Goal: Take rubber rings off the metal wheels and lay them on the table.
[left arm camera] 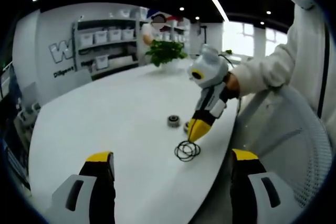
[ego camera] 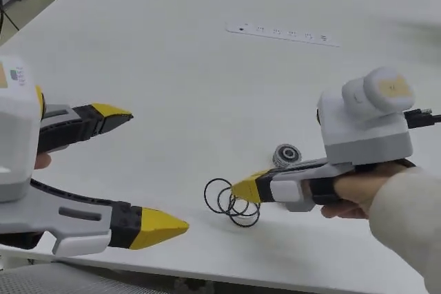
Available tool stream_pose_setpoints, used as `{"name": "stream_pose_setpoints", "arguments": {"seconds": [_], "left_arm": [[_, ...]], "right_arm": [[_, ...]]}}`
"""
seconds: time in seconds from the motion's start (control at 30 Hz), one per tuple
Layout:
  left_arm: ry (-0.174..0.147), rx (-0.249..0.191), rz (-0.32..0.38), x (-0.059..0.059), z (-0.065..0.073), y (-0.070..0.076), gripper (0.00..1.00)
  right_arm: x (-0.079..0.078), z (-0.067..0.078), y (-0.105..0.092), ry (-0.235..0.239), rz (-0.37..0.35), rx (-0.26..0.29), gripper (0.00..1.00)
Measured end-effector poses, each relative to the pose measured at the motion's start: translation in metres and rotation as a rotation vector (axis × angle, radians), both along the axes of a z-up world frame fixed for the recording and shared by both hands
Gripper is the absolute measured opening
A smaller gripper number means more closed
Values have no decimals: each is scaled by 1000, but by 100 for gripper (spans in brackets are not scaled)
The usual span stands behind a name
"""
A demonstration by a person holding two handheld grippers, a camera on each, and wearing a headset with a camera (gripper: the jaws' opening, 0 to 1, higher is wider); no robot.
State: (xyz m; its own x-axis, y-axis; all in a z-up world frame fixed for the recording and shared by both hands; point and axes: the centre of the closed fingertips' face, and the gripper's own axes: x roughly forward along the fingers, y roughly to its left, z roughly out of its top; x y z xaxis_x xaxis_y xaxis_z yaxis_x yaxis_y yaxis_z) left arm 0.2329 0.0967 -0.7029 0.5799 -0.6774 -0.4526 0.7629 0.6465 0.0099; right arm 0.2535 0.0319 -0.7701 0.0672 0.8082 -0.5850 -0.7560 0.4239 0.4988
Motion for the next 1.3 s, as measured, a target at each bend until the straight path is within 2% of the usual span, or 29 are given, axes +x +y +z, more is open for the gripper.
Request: {"name": "stream_pose_setpoints", "arguments": {"seconds": [0.17, 0.33, 0.73, 0.8, 1.07, 1.3], "left_arm": [[3, 0, -1, -1, -1, 0, 92], [6, 6, 0, -1, -2, 0, 92], [14, -1, 2, -2, -4, 0, 92], [15, 0, 2, -2, -4, 0, 92], [15, -9, 15, 0, -3, 2, 92], [17, -5, 13, -1, -4, 2, 92]], "right_arm": [[-5, -12, -2, 14, 15, -34, 0], [-6, -17, -4, 12, 22, -65, 0], [3, -28, -16, -3, -18, -130, 0], [5, -29, -18, -17, -19, -140, 0], [11, -28, -22, -33, -32, -150, 4], [24, -15, -27, -66, -78, -122, 5]]}}
